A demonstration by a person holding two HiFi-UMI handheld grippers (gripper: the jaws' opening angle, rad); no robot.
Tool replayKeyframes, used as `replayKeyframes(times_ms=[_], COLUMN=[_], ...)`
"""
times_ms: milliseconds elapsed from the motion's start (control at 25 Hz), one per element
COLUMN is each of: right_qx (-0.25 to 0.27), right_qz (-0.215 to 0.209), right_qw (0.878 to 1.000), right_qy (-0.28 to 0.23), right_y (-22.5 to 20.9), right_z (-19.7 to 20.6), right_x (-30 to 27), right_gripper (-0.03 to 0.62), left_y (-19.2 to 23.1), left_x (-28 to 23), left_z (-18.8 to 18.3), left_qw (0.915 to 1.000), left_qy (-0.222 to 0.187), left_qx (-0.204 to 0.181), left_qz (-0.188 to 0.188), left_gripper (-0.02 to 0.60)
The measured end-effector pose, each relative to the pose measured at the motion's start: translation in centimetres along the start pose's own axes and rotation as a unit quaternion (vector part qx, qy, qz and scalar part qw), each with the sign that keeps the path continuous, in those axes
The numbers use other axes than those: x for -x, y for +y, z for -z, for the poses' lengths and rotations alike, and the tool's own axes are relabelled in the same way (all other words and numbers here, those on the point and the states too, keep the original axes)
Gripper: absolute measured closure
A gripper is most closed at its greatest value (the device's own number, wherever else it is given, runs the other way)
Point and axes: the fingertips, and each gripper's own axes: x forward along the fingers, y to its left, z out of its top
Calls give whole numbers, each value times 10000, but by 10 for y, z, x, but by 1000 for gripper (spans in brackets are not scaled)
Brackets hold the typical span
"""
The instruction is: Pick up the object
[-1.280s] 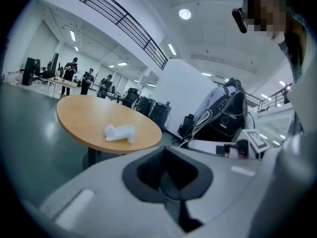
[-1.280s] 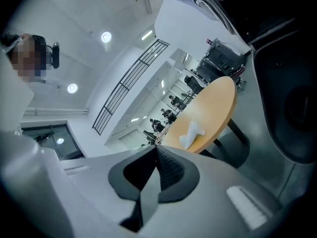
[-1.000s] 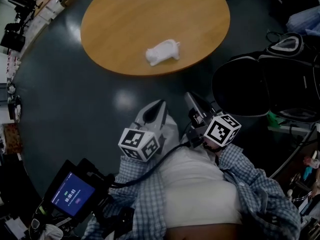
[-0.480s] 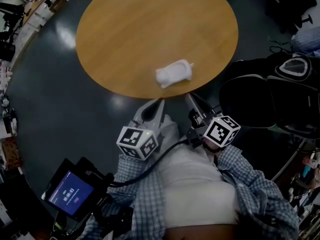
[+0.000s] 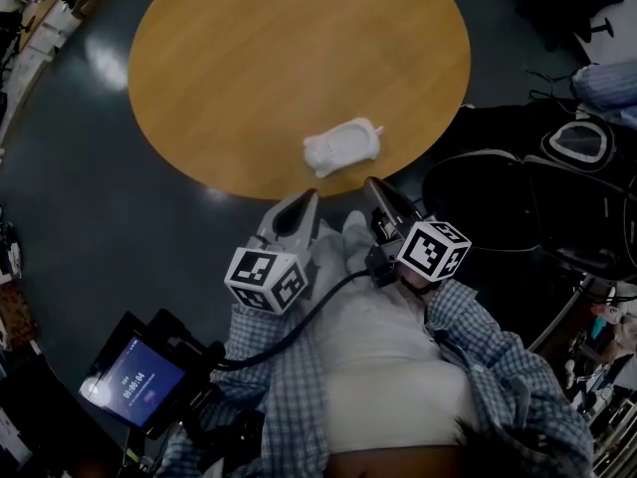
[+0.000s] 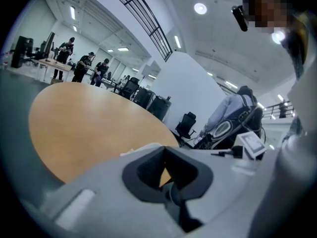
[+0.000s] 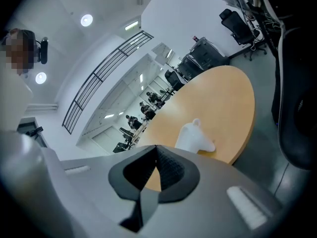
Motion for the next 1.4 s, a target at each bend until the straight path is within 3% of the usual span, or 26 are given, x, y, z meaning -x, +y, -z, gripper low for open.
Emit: replayKeyframes(times_ms=[560, 760, 840, 1000, 1400], right_qx=[-212, -449, -557, -710, -1138], right_qz=[311, 493, 535, 443, 309], right_qw=[9959, 9915, 9907, 9909, 9902], right_qy=[828, 1117, 1116, 1050, 747], right_y=[-38, -60, -66, -68, -62], right_z=[39, 54, 55, 54, 40], right_x=[-26, -53, -63, -73, -88], right_gripper=[585, 530, 471, 423, 420], left_y=[12, 31, 38, 43, 43], left_x=[11, 6, 5, 10, 5], left_z=[13, 17, 20, 27, 29], left_qw=[9982, 9961, 9953, 9937, 9918], left_qy=[180, 298, 349, 414, 485], left_qx=[298, 452, 491, 564, 643], left_qz=[-487, -694, -756, -875, -995], left_gripper=[578, 578, 578, 578, 578])
